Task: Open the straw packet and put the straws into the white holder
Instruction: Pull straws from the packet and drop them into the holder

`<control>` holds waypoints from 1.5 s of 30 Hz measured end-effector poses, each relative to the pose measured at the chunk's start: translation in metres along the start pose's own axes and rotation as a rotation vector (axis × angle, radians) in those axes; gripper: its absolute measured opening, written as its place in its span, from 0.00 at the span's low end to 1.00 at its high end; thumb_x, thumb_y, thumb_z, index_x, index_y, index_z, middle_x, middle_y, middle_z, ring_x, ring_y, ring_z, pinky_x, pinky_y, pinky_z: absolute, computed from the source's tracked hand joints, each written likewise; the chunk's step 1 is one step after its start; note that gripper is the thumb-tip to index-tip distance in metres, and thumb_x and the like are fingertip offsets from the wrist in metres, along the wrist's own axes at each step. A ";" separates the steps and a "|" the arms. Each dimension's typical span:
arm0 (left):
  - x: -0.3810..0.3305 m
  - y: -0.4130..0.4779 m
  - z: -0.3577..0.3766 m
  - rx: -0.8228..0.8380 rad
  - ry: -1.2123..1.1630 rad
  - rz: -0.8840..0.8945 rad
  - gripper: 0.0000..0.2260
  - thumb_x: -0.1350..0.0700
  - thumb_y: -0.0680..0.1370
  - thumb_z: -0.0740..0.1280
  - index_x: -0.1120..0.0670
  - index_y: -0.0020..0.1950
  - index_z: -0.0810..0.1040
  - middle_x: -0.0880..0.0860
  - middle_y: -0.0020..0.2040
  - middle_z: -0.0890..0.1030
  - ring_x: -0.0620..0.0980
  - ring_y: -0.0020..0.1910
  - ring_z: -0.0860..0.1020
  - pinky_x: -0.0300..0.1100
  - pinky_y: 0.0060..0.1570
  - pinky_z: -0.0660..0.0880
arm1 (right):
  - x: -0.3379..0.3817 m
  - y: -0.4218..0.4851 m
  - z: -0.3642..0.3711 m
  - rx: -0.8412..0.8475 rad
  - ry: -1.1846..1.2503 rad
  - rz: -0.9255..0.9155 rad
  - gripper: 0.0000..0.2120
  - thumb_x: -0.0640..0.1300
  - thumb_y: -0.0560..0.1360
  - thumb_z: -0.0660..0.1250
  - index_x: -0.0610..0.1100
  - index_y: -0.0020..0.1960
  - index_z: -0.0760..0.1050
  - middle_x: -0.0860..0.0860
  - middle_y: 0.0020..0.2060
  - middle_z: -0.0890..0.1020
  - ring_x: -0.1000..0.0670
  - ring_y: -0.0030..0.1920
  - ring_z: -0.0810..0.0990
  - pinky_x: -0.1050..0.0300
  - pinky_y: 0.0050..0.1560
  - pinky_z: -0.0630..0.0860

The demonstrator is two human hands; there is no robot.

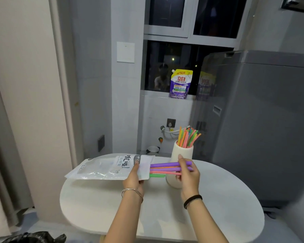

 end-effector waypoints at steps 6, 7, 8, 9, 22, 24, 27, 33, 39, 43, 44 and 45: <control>0.011 -0.005 0.009 0.011 0.048 0.003 0.22 0.61 0.77 0.68 0.61 0.70 0.72 0.58 0.67 0.77 0.52 0.54 0.77 0.39 0.38 0.79 | -0.019 -0.013 0.028 0.218 -0.198 0.103 0.08 0.48 0.75 0.66 0.47 0.40 0.79 0.50 0.34 0.82 0.52 0.35 0.78 0.60 0.33 0.71; 0.011 -0.005 0.009 0.014 0.049 0.006 0.22 0.61 0.77 0.68 0.60 0.70 0.72 0.57 0.67 0.77 0.51 0.54 0.77 0.37 0.36 0.79 | -0.016 -0.012 0.026 0.199 -0.196 0.088 0.08 0.47 0.75 0.66 0.47 0.39 0.79 0.49 0.34 0.81 0.52 0.35 0.78 0.60 0.32 0.71; 0.011 -0.005 0.010 0.017 0.046 0.007 0.22 0.60 0.77 0.68 0.58 0.71 0.72 0.56 0.66 0.78 0.51 0.53 0.77 0.37 0.34 0.79 | -0.011 -0.010 0.022 0.168 -0.179 0.062 0.09 0.46 0.76 0.66 0.47 0.38 0.79 0.49 0.32 0.80 0.52 0.34 0.77 0.61 0.31 0.71; 0.010 -0.005 0.010 0.021 0.039 0.007 0.22 0.58 0.77 0.68 0.57 0.71 0.72 0.55 0.65 0.78 0.50 0.52 0.78 0.37 0.33 0.79 | -0.005 -0.007 0.017 0.125 -0.146 0.030 0.10 0.46 0.76 0.66 0.46 0.37 0.79 0.49 0.31 0.78 0.52 0.32 0.75 0.63 0.29 0.70; 0.021 -0.010 0.018 0.035 0.063 -0.017 0.22 0.63 0.77 0.68 0.62 0.70 0.71 0.59 0.66 0.77 0.51 0.50 0.78 0.40 0.38 0.77 | -0.007 -0.011 0.026 0.195 -0.209 0.056 0.08 0.45 0.76 0.64 0.45 0.42 0.79 0.45 0.41 0.82 0.46 0.44 0.80 0.58 0.36 0.75; 0.022 -0.011 0.020 0.045 0.056 -0.020 0.21 0.63 0.77 0.67 0.61 0.70 0.71 0.59 0.66 0.77 0.52 0.52 0.78 0.41 0.39 0.76 | -0.002 -0.008 0.024 0.200 -0.235 0.044 0.11 0.46 0.78 0.62 0.46 0.39 0.79 0.48 0.35 0.81 0.50 0.38 0.80 0.62 0.32 0.74; 0.018 -0.009 0.025 0.073 0.029 -0.013 0.22 0.62 0.78 0.67 0.59 0.72 0.70 0.57 0.65 0.78 0.50 0.49 0.79 0.39 0.32 0.80 | 0.017 0.003 0.012 0.151 -0.216 -0.030 0.15 0.46 0.79 0.60 0.42 0.39 0.79 0.48 0.27 0.76 0.54 0.26 0.74 0.66 0.23 0.68; 0.013 0.004 0.026 0.076 -0.042 -0.024 0.21 0.61 0.79 0.66 0.59 0.72 0.70 0.54 0.59 0.77 0.48 0.47 0.79 0.34 0.27 0.79 | 0.083 0.042 -0.008 0.093 -0.237 -0.195 0.16 0.46 0.78 0.62 0.45 0.32 0.74 0.55 0.18 0.71 0.57 0.19 0.68 0.67 0.20 0.64; 0.016 0.013 0.029 0.059 -0.061 -0.038 0.22 0.61 0.79 0.66 0.59 0.72 0.70 0.55 0.60 0.77 0.45 0.41 0.77 0.32 0.25 0.77 | 0.134 0.071 -0.004 0.157 -0.320 -0.234 0.13 0.47 0.78 0.62 0.44 0.37 0.76 0.52 0.27 0.80 0.55 0.28 0.77 0.69 0.25 0.73; 0.021 0.014 0.030 0.068 -0.050 -0.048 0.22 0.61 0.79 0.66 0.59 0.73 0.70 0.56 0.67 0.77 0.45 0.42 0.78 0.38 0.33 0.78 | 0.160 0.081 -0.001 0.165 -0.420 -0.359 0.16 0.47 0.78 0.61 0.45 0.34 0.76 0.52 0.26 0.80 0.55 0.28 0.78 0.67 0.28 0.74; 0.022 0.014 0.030 0.068 -0.049 -0.047 0.22 0.61 0.79 0.66 0.59 0.73 0.70 0.56 0.68 0.76 0.44 0.42 0.78 0.38 0.35 0.76 | 0.164 0.083 0.000 0.164 -0.461 -0.395 0.17 0.48 0.78 0.61 0.45 0.33 0.76 0.50 0.28 0.80 0.53 0.29 0.77 0.65 0.29 0.74; 0.022 0.015 0.031 0.069 -0.049 -0.046 0.21 0.61 0.79 0.65 0.59 0.73 0.70 0.56 0.67 0.76 0.44 0.42 0.78 0.38 0.35 0.76 | 0.168 0.085 0.001 0.166 -0.488 -0.420 0.17 0.48 0.78 0.61 0.45 0.33 0.76 0.48 0.30 0.79 0.51 0.29 0.76 0.64 0.29 0.73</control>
Point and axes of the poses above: each hand's wrist, its own y-axis towards the middle knuckle, its own z-axis out of the palm, x = y × z, the point moved 8 cm from there along y, towards the middle knuckle
